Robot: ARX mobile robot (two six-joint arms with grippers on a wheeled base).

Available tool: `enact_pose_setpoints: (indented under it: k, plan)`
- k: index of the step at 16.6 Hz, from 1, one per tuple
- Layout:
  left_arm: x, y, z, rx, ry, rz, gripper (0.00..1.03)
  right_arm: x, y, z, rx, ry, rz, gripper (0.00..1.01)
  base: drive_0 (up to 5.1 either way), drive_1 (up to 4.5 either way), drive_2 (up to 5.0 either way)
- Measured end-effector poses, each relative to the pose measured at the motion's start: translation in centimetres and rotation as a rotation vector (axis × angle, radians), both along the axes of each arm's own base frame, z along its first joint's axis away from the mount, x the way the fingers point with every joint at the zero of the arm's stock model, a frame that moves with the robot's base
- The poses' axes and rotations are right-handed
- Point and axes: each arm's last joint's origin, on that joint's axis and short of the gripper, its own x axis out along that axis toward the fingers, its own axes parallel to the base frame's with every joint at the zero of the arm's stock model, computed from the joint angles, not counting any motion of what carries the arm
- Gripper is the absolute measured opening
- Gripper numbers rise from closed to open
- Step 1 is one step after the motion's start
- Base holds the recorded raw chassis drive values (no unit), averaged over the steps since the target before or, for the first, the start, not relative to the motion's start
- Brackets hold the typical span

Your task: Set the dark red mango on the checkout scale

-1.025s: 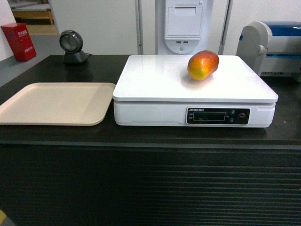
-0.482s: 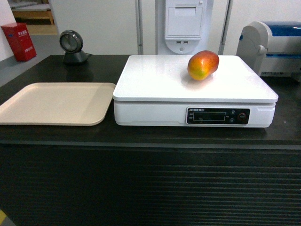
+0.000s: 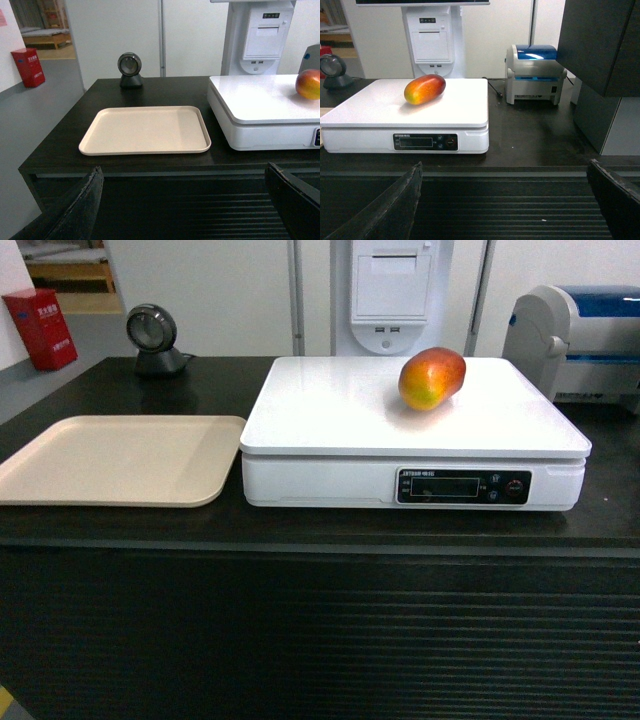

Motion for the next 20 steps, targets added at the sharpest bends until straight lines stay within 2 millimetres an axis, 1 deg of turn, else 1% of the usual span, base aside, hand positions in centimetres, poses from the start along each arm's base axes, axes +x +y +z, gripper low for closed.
enact_pose_setpoints:
  k: [20]
  plan:
    - [0.00, 0.00, 0.00, 0.000, 0.000, 0.000, 0.98, 0.00, 0.00, 0.00, 0.000, 0.000, 0.000, 0.98, 0.0, 0.00, 0.0]
